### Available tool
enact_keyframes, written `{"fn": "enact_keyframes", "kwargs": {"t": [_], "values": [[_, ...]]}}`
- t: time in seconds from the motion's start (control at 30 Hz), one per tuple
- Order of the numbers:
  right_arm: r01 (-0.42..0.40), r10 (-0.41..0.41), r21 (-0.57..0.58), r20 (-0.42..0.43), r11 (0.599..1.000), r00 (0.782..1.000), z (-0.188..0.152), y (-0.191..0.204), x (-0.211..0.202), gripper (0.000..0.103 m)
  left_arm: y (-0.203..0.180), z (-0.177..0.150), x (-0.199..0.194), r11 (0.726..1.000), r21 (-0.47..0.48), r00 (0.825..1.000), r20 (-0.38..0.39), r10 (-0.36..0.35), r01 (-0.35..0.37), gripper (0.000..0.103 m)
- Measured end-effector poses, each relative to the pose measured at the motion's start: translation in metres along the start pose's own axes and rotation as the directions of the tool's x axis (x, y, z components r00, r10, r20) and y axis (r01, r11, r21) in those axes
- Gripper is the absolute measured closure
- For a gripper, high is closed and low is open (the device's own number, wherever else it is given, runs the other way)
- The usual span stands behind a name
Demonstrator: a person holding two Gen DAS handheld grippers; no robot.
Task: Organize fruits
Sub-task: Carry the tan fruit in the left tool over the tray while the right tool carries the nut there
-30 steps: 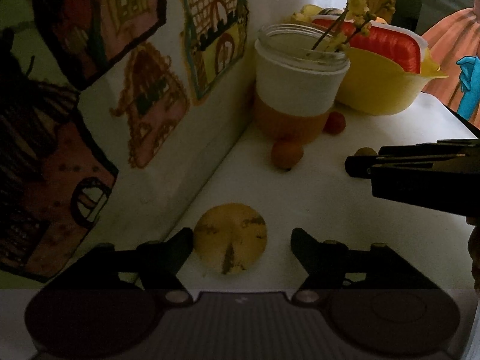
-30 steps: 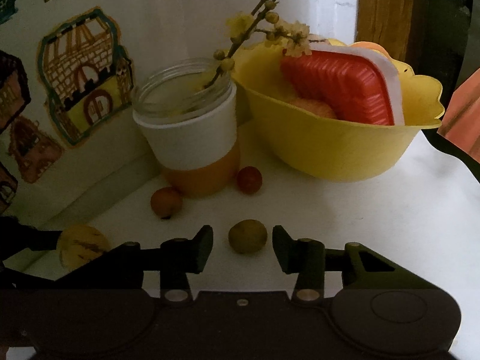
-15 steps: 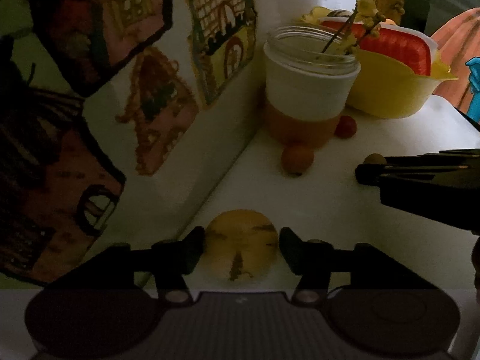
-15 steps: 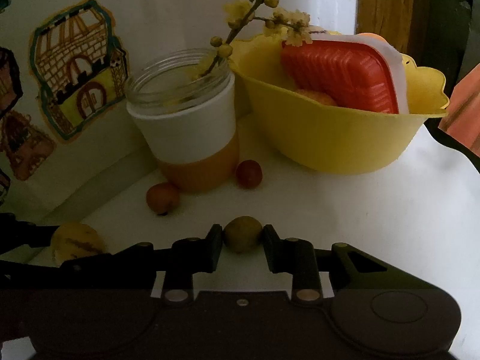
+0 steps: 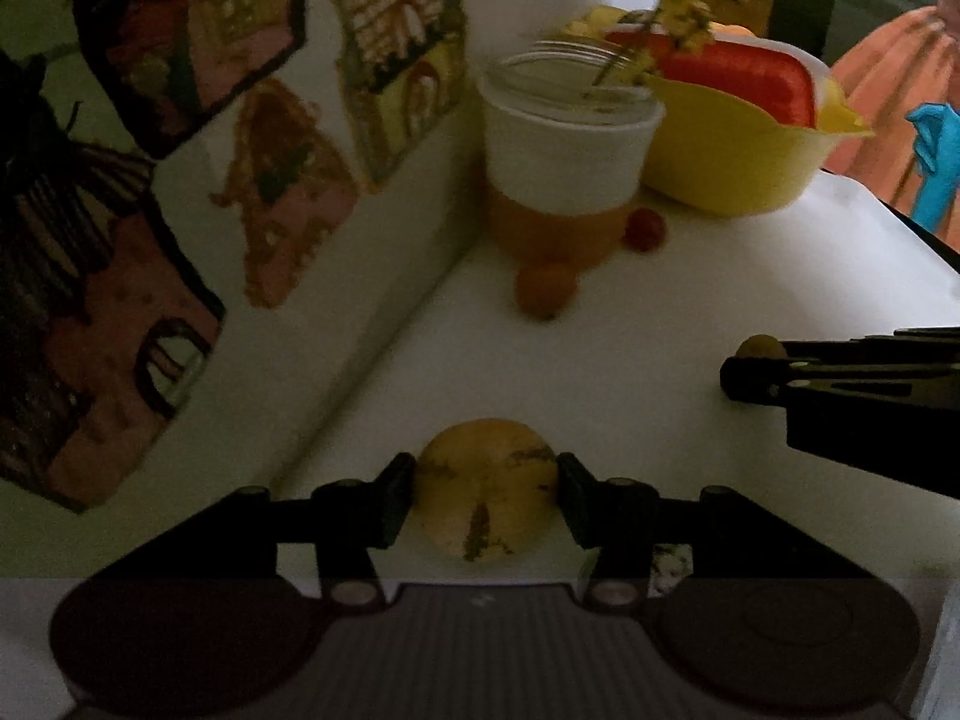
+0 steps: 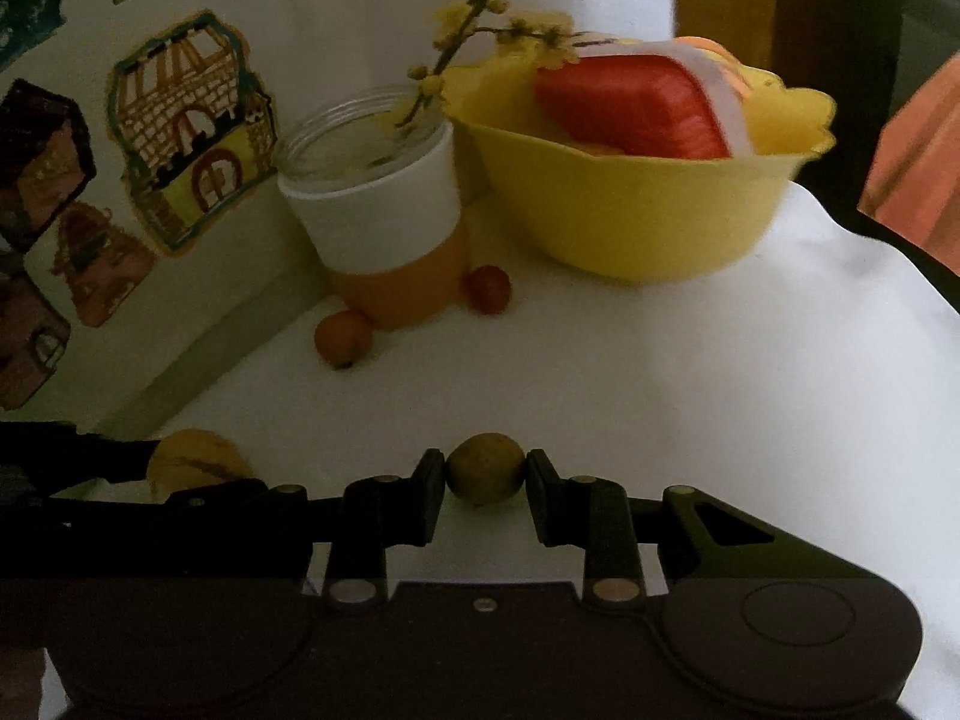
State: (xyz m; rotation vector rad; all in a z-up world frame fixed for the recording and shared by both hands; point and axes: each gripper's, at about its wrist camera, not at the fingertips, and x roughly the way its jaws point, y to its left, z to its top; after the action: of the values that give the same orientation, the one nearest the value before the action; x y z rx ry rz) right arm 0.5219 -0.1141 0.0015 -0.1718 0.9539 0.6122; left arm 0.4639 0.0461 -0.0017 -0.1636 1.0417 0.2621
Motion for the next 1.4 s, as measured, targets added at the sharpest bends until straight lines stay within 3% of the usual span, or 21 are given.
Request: {"fn": "enact_keyframes", "kwargs": {"t": [0.43,0.9,1.4], "values": [[0.027,-0.028,0.048,0.010,0.998,1.000,-0.039,-0.022,-0.071,0.072,-0.046,-0.024,-0.030,0.995,0.059,0.996,0.003,-0.084,0.084,0.049],[0.109,-0.110,0.151,0.001,0.983,0.994,-0.112,-0.036,-0.158,0.072,-0.090,-0.057,-0.078,0.974,0.148,0.984,0.007,-0.176,0.173,0.049],[0.251,-0.245,0.222,-0.057,0.942,0.968,-0.181,-0.045,-0.217,0.072,-0.135,-0.096,-0.116,0.918,0.272,0.956,-0.037,-0.290,0.289,0.049]]}}
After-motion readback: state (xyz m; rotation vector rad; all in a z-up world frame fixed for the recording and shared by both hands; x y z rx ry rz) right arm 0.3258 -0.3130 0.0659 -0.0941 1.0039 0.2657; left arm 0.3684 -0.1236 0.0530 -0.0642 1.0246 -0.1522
